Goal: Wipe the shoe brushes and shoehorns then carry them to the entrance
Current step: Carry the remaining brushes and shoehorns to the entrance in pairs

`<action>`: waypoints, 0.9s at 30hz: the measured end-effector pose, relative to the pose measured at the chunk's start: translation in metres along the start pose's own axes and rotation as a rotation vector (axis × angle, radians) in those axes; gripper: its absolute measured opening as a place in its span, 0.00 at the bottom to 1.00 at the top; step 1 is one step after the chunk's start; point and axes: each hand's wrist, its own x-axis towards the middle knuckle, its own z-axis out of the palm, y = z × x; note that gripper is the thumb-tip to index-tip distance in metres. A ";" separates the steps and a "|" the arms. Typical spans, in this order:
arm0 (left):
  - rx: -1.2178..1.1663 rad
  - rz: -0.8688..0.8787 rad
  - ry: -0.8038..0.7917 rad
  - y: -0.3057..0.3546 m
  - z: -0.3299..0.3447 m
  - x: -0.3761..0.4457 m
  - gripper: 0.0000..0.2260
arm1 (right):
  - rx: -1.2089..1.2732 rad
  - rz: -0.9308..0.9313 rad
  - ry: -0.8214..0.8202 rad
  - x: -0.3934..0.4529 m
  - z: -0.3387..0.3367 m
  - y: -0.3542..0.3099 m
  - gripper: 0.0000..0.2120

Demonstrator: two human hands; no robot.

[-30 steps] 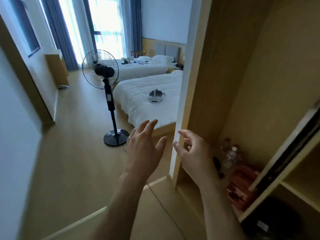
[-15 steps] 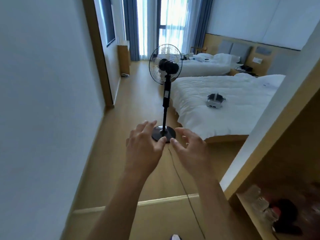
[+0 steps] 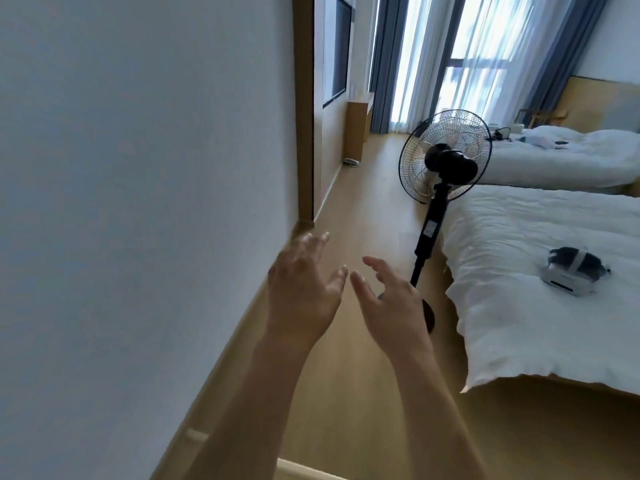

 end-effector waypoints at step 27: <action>-0.110 0.035 -0.095 -0.111 0.157 0.420 0.28 | -0.157 0.113 0.097 0.415 0.117 0.039 0.21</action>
